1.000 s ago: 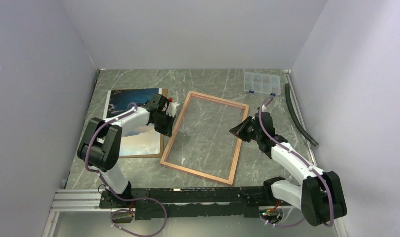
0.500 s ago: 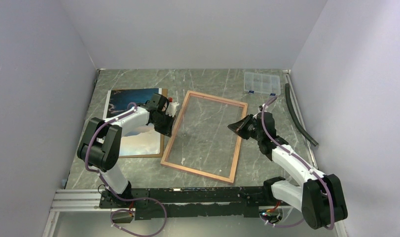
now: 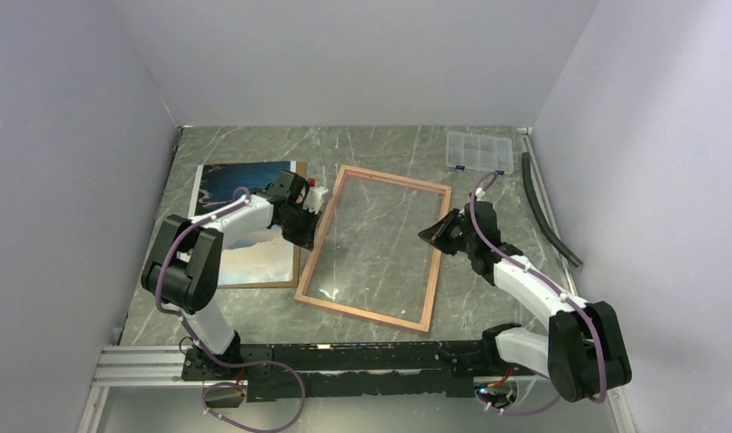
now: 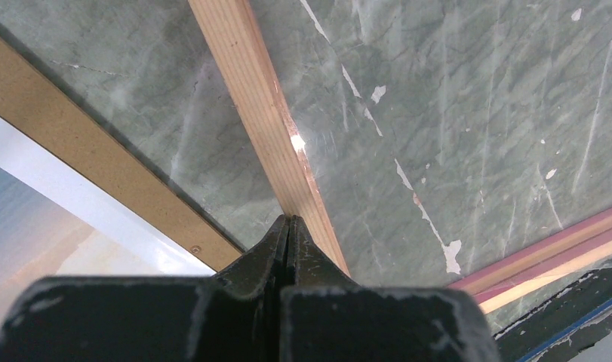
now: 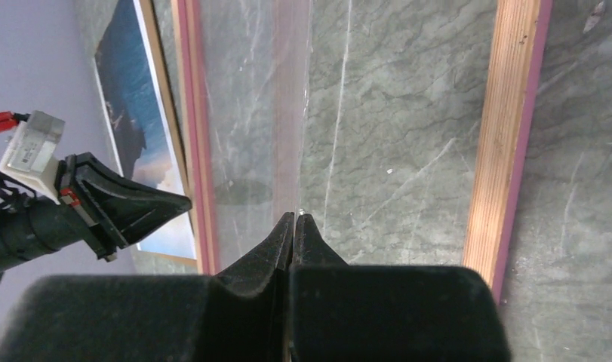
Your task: Put the photo into the frame
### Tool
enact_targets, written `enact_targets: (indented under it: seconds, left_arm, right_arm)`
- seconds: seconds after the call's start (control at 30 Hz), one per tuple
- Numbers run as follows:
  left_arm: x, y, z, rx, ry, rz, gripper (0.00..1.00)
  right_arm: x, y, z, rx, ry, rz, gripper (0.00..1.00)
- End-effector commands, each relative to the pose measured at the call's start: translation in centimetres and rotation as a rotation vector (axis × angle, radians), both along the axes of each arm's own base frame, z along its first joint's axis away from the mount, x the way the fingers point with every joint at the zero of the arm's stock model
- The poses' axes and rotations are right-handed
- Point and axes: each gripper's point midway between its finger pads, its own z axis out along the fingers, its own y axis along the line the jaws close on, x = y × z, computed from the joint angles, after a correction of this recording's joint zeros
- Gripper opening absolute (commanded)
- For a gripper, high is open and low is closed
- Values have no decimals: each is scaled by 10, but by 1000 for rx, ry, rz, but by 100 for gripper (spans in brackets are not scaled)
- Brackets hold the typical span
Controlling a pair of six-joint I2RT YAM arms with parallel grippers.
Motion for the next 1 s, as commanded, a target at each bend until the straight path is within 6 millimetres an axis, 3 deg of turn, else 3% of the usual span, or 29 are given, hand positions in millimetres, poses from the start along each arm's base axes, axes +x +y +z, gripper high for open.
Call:
enact_targets:
  seconds: [0.0,0.2,0.43,0.53,0.6,0.73,0.97]
  left_arm:
    - [-16,2,-7,15,51,-21,3]
    - [-16,1,-6,9,51,-19,3]
    - [-18,2,-5,7,47,-22,3]
    - [-20,3,-7,8,51,-23,3]
    - [-20,3,-7,10,51,-24,3]
    - [-19,3,-7,9,48,-21,3]
    - [-20,2,-7,5,51,-20,3]
  right_arm:
    - [19,-2,19,-70,-85,18,0]
    - [28,-6,11,-146,-77,38,0]
    - [33,-6,2,-212,-17,88,23]
    - [35,-12,0,-264,13,87,50]
    - [32,-18,-5,-308,66,91,57]
    - [32,-24,-10,-366,116,100,65]
    - [31,-19,-21,-379,171,140,70]
